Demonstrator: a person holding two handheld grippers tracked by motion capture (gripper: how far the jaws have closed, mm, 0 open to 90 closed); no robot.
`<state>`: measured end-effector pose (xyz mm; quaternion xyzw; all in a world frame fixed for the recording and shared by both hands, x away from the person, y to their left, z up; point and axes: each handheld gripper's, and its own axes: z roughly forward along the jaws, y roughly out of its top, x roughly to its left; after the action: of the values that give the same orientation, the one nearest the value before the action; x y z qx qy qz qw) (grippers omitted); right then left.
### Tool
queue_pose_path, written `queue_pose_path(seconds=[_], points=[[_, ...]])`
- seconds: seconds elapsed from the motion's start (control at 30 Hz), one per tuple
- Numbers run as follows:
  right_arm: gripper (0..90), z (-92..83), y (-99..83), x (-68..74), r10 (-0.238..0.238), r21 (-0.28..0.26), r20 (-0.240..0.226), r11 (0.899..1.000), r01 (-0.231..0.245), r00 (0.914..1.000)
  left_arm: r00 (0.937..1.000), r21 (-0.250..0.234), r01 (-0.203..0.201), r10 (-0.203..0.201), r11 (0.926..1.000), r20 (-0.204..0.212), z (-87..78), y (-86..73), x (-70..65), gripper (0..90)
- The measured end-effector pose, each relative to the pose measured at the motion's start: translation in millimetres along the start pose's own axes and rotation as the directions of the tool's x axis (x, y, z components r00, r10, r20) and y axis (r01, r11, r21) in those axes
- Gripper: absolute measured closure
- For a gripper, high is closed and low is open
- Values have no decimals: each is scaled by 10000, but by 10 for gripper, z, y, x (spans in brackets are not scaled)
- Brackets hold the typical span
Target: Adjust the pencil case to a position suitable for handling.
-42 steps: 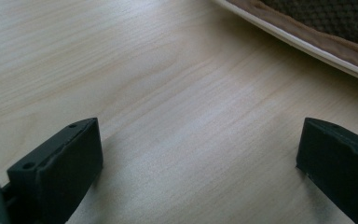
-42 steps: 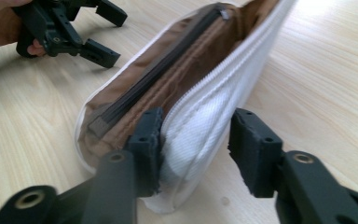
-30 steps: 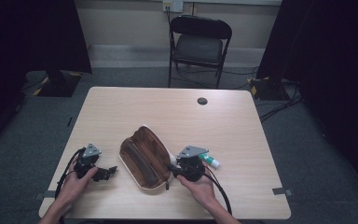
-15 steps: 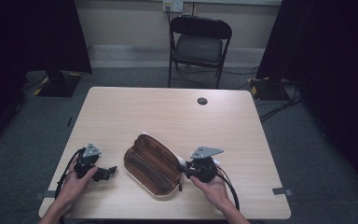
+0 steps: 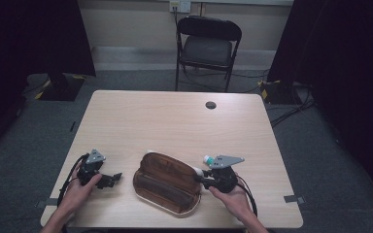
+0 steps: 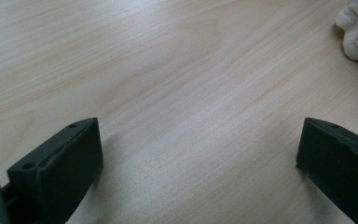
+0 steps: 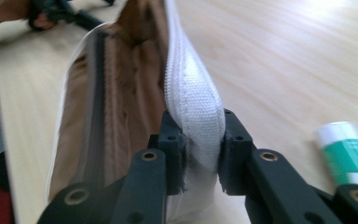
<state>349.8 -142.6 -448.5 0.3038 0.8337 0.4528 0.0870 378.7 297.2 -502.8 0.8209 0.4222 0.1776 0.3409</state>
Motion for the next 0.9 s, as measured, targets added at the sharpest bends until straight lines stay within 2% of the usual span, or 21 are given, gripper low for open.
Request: queue_pose_path(seconds=[0.17,0.3,0.43,0.77,0.9], points=[[695,-8,21,-107,185,-256,677,9995,-168,9975,10000,1,-4,4,10000,1,0,0,0,0],[695,-3,33,-155,300,-417,1002,9988,-259,9945,10000,-1,-2,2,10000,1,0,0,0,0],[750,19,69,-187,389,-546,1227,9980,-324,9917,10000,-2,2,-2,10000,1,0,0,0,0],[742,126,143,-270,523,-738,1559,9964,-412,9864,10000,1,1,-1,10000,2,0,0,0,0],[740,160,163,-294,561,-733,1477,9963,-457,9874,10000,2,0,0,10000,0,0,0,0,0]])
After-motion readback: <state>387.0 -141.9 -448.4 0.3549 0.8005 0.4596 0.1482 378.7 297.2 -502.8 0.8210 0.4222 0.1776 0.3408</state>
